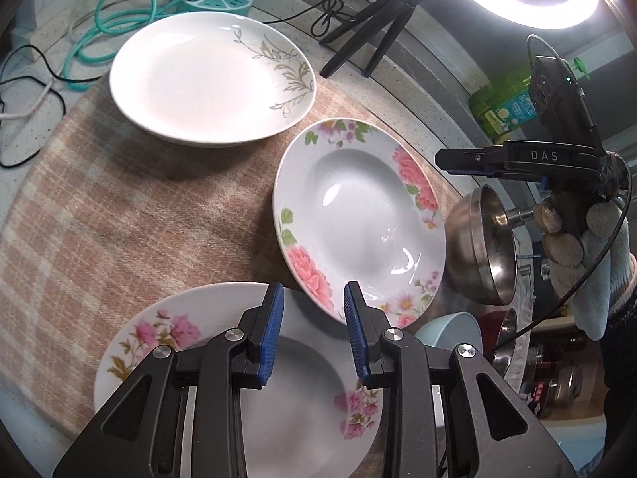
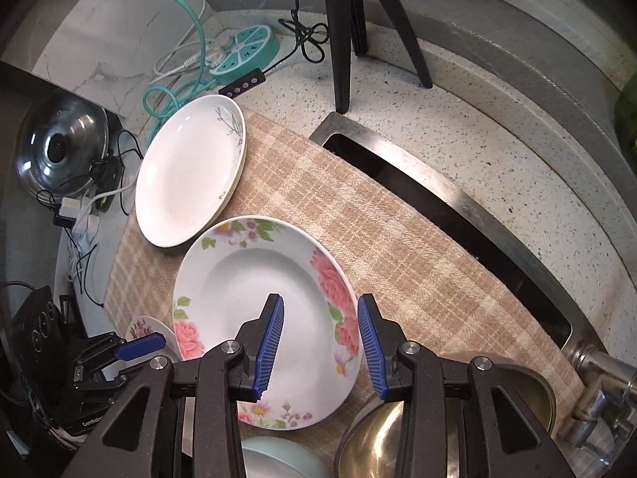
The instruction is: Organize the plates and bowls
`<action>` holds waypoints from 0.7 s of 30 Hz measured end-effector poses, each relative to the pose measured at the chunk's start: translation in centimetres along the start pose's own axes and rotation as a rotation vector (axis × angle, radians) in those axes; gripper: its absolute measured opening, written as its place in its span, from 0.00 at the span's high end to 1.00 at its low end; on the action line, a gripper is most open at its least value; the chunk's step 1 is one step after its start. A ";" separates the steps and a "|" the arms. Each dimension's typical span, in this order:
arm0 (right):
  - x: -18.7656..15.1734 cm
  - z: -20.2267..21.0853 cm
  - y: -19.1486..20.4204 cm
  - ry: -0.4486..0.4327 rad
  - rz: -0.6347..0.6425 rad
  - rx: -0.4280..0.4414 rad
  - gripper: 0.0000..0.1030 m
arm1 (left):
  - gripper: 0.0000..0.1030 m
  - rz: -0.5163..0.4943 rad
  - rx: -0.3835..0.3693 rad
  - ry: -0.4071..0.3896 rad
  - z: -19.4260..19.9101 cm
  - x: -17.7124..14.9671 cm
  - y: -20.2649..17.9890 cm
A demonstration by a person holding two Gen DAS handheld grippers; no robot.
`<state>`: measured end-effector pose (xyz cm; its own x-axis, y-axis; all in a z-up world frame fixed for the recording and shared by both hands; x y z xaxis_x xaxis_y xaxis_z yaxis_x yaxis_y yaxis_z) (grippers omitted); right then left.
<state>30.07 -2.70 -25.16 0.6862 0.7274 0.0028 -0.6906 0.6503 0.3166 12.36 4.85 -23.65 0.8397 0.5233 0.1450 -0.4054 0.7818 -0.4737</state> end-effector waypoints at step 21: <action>0.9 -3.1 -0.9 0.093 0.026 0.028 0.66 | 0.73 0.039 -0.001 0.011 -1.5 0.4 -0.4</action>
<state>30.59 -1.95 -28.38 0.6427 0.7623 -0.0766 -0.7005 0.6252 0.3440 13.37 4.23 -24.68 0.8271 0.5497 0.1173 -0.4373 0.7605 -0.4800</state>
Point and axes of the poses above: each gripper's, at about its wrist camera, not at the fingertips, and z roughly against the way its jaws point, y to its left, x to its top, the point moved 8 cm from there along -z, roughly the way its jaws point, and after that the axes turned 6 degrees about y, right-handed, at the moved point
